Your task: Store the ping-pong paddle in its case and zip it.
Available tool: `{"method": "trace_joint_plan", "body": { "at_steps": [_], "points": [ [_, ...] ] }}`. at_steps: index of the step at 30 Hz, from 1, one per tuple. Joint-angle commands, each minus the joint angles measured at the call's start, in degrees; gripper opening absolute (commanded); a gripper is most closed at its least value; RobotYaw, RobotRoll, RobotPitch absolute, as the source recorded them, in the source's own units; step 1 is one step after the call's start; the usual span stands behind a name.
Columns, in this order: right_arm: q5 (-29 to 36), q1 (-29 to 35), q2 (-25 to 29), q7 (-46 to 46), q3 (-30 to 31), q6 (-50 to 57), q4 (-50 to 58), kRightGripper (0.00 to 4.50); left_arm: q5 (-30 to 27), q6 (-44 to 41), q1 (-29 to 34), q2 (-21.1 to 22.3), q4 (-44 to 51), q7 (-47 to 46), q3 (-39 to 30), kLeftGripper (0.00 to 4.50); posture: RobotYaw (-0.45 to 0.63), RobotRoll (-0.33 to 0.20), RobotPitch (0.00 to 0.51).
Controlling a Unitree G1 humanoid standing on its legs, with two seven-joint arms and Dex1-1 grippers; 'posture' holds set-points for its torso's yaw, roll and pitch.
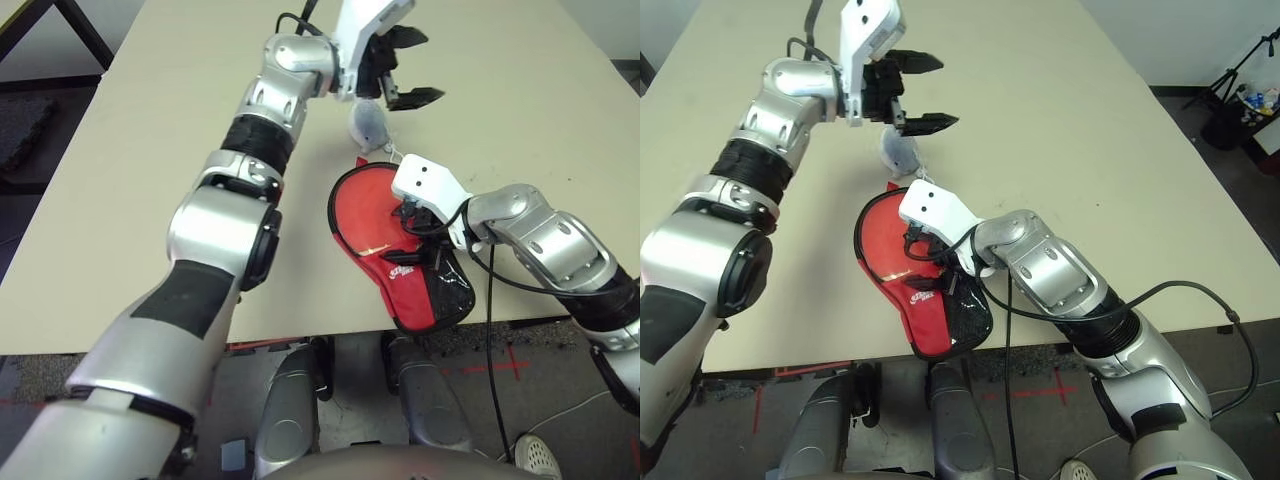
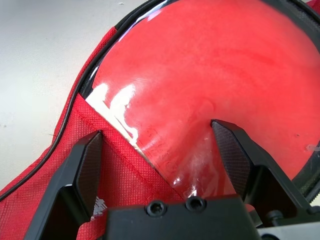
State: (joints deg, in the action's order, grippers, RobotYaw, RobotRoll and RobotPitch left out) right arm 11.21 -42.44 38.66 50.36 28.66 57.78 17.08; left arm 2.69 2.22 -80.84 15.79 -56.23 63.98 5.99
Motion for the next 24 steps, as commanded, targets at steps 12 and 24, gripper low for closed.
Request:
{"method": "trace_joint_plan", "body": {
  "at_steps": [12,24],
  "points": [
    [-1.8,1.5,-0.2,-0.4,1.8,0.5,-4.5,4.50,-2.5,-16.4,20.0,8.5,28.6,13.7,7.4,4.47,-0.09,0.000,0.223],
    [-2.1,1.3,-0.4,-0.5,1.5,0.1,-5.4,4.50,-2.6,-18.8,29.0,11.7,35.0,12.1,9.7,4.47,-0.08,0.000,0.223]
  ]
}}
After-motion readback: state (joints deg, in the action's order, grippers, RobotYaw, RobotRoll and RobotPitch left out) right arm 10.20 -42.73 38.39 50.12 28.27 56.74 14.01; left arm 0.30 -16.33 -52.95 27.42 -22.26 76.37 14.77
